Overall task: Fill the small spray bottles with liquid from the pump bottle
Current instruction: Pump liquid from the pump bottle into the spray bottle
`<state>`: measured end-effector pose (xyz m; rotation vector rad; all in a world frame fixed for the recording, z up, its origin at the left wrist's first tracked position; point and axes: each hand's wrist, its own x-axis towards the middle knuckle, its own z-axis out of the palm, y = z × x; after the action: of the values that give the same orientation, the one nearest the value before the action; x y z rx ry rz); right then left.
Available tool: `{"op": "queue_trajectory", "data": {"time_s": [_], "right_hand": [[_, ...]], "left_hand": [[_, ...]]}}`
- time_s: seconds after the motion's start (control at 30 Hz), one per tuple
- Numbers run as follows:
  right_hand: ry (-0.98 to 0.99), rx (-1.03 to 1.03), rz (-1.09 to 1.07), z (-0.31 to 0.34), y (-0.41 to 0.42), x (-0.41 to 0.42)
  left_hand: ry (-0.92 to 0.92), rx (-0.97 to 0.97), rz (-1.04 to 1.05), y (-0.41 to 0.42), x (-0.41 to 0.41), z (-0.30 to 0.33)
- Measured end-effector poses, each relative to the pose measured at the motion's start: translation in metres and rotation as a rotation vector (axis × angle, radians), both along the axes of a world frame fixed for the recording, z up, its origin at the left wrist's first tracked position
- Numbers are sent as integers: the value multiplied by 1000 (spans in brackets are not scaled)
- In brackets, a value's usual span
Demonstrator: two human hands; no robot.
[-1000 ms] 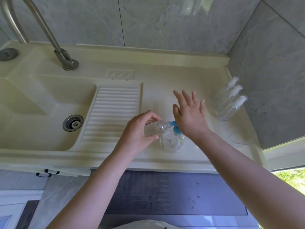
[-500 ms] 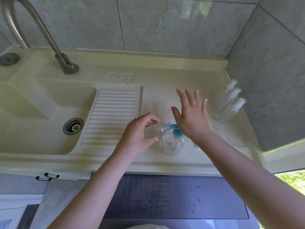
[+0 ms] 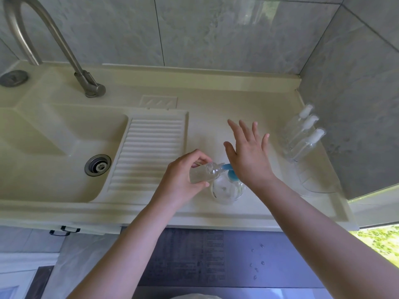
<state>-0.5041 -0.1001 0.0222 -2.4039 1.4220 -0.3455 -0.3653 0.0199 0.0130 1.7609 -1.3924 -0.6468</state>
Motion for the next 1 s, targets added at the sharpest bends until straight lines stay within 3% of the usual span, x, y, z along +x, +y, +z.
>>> {"op": "queue_trajectory", "data": {"time_s": [0.13, 0.63, 0.77, 0.9, 1.0], "right_hand": [[67, 7, -5, -4, -2, -2], [-22, 63, -11, -3, 0, -1], [-176, 135, -47, -5, -1, -3], [-514, 349, -117, -3, -2, -6], [-663, 413, -169, -2, -3, -8]], "left_hand": [[11, 13, -3, -1, 0, -2], [34, 9, 20, 0, -5, -4], [45, 3, 25, 2, -5, -5], [70, 1, 34, 4, -4, -7], [91, 9, 46, 7, -4, -6]]}}
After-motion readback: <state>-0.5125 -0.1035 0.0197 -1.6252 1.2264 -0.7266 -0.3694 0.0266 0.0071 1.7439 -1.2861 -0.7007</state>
